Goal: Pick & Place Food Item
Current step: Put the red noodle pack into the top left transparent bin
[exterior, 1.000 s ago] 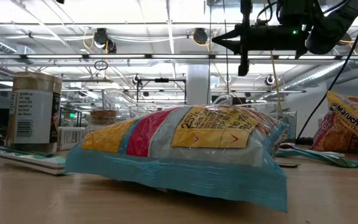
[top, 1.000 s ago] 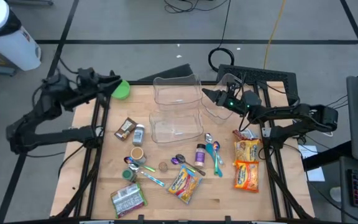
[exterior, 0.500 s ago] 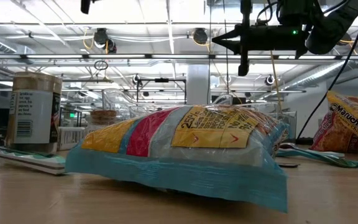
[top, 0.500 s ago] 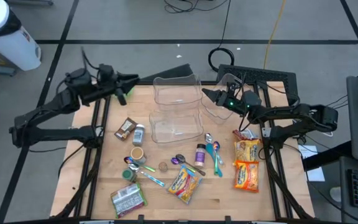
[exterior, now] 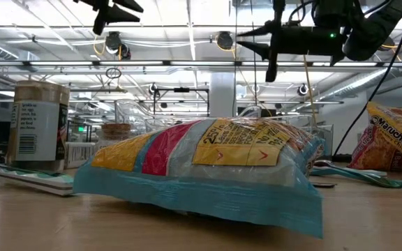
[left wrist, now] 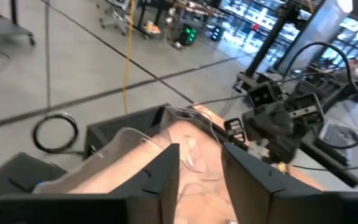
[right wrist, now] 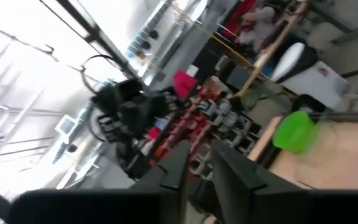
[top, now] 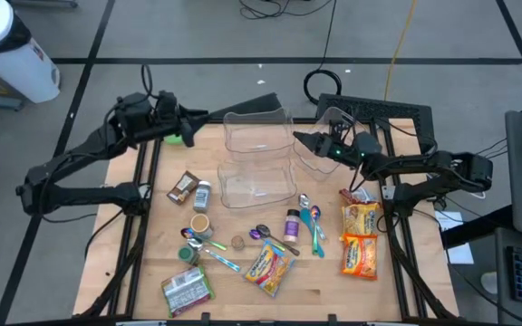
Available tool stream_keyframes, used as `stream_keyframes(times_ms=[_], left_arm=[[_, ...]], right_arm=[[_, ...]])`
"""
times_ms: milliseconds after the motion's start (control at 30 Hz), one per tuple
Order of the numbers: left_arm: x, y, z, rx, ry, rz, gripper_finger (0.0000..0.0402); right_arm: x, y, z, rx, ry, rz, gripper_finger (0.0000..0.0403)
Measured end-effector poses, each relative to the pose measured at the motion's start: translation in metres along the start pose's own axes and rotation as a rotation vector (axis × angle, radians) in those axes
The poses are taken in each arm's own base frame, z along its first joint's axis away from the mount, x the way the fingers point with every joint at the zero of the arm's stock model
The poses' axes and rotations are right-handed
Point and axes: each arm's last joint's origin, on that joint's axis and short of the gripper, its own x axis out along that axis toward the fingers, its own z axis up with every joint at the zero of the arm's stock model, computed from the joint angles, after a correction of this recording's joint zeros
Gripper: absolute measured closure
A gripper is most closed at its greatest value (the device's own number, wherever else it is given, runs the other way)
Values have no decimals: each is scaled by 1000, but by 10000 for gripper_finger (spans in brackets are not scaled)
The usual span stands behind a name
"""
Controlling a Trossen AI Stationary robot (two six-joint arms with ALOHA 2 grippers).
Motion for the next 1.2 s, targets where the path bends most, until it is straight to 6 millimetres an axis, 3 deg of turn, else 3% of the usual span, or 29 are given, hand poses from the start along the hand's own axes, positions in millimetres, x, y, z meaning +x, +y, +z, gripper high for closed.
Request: stream_keyframes(times_ms=[200, 367, 533, 633, 833, 1000, 1200], left_arm=[[0, 4, 1, -15, 14, -27, 181], [2, 2, 5, 8, -30, -46, 138], [12, 1, 16, -15, -148, -69, 119], [18, -1, 24, -29, -246, -84, 117], [40, 1, 28, -38, -320, -129, 117], [55, 3, 22, -31, -265, -181, 116], [65, 4, 16, -36, -196, -243, 117]], right_arm=[[-1, 12, 7, -11, -65, 135, 241], [-5, 26, 17, -70, -200, 261, 174], [-8, 32, 22, -71, -412, 207, 147], [-9, 28, 28, -81, -446, 185, 145], [-1, 31, 55, -273, -55, 225, 160], [11, 67, 80, -524, 363, 56, 177], [-1, 124, 100, -845, 703, -180, 188]])
